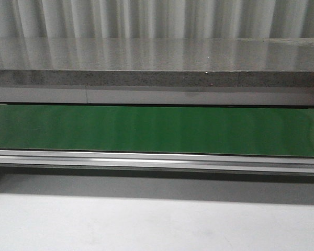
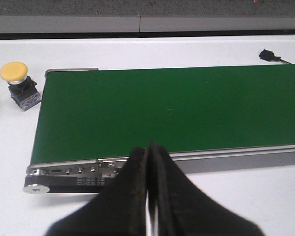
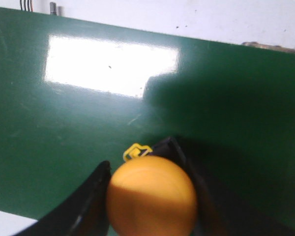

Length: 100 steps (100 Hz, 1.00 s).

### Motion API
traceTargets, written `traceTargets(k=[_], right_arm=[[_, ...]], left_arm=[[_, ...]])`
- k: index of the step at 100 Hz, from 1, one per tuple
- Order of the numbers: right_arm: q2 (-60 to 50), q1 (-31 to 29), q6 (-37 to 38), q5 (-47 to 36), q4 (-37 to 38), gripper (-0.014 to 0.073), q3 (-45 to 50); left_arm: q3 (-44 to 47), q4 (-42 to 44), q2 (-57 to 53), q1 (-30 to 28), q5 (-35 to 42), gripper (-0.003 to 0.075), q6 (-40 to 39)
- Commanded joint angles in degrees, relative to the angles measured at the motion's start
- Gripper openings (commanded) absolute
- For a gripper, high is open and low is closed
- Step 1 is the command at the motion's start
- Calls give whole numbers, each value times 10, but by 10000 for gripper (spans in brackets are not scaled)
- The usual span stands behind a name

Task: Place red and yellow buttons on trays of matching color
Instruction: 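Grasp the yellow button at the belt end with the right gripper, then lower the yellow button into the yellow tray and open the right gripper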

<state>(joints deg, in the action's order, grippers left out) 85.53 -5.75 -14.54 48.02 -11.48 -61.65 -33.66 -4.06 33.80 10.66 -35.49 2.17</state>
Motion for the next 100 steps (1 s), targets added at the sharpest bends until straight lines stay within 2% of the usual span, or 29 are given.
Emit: traceTargets(k=[1,21,33,68,82,100], right_arm=[[-25,-7,12,-23,-17,6,-13],[-76,-65,86,-66,27,6,-13],[-99,-129,129,-95,46,6,-13],[-101,-306,177,-132,46,6,-13],[-88,-351,183,-157,46,6,-13],[-44,-379,203,-162,46,6,-13]], left_arm=[[-15,-4,0,5,40,-20,1],[-15,-4,0,5,40,-20,1],[-15,-4,0,5,40,-20,1],[-15,-4,0,5,40,-20,1],[-15,-4,0,5,40,-20,1],[-15,-4,0,5,40,-20,1]])
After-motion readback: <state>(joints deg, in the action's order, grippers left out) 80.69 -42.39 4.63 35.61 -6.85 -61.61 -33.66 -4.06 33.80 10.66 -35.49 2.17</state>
